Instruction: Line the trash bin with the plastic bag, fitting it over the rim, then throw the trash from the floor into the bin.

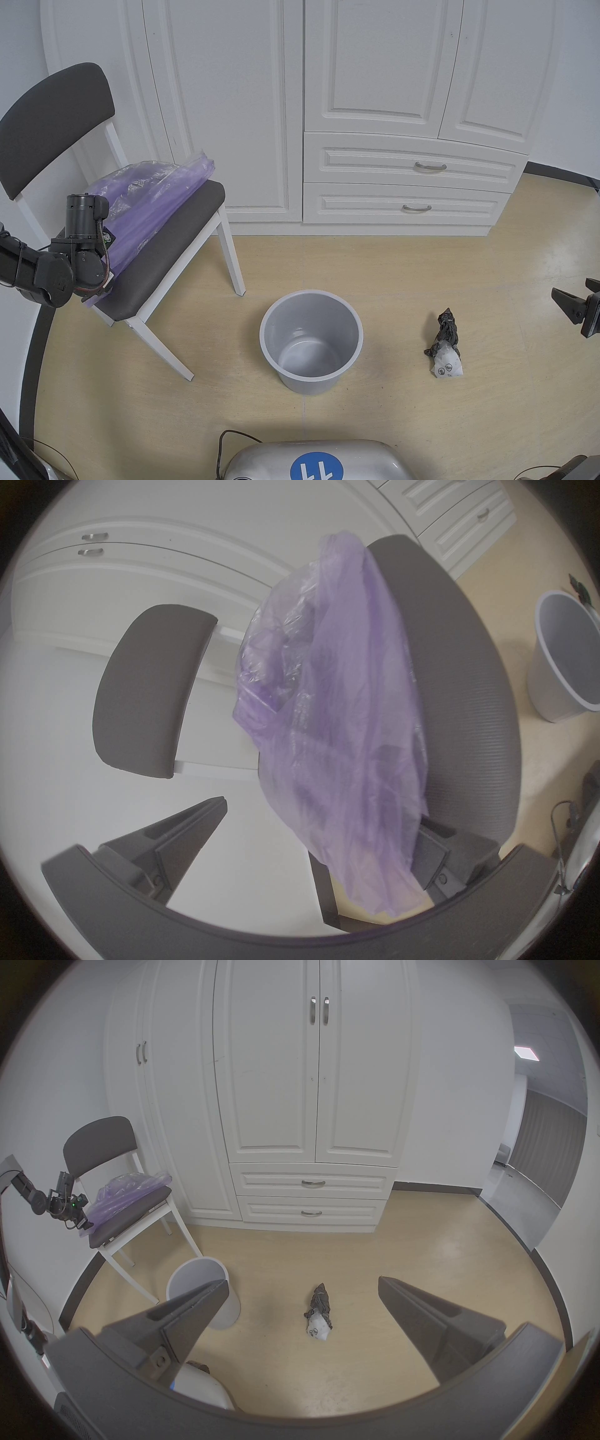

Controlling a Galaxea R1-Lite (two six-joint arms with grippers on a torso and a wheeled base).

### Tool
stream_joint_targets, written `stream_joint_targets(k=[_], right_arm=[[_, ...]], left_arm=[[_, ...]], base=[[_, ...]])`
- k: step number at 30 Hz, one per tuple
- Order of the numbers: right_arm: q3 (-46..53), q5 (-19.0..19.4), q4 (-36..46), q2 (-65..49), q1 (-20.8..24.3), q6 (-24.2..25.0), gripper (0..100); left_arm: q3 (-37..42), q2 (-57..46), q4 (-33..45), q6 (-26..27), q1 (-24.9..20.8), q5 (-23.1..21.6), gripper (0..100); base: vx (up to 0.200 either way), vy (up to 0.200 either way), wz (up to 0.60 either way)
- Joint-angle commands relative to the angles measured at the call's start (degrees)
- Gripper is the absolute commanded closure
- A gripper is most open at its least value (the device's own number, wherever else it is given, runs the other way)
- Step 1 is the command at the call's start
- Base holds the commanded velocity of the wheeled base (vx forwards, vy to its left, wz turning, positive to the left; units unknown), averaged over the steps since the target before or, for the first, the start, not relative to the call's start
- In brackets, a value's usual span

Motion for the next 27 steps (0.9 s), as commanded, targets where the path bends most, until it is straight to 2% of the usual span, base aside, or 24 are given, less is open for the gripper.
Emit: stream_joint_targets(k=[1,20,21,27], right_arm=[[-0.02,0.02,-0.05,0.01,0.01,0.01,0],[-0.02,0.02,-0.05,-0.51,0.01,-0.08,0],[-0.02,0.02,-0.05,-0.51,0.01,-0.08,0],[-0.02,0.02,-0.05,-0.51,0.01,-0.17,0]], left_arm=[[-1.19,1.06,-0.12,0.15,0.4,0.53,0],[-1.45,1.06,-2.94,0.24,-2.32,1.14,0],[-1.45,1.06,-2.94,0.33,-2.59,1.23,100],[-1.36,1.76,-3.73,0.51,-3.2,2.64,100]], base=[[0.0,0.0,0.0],[0.0,0.0,0.0],[0.0,0.0,0.0],[0.0,0.0,0.0]])
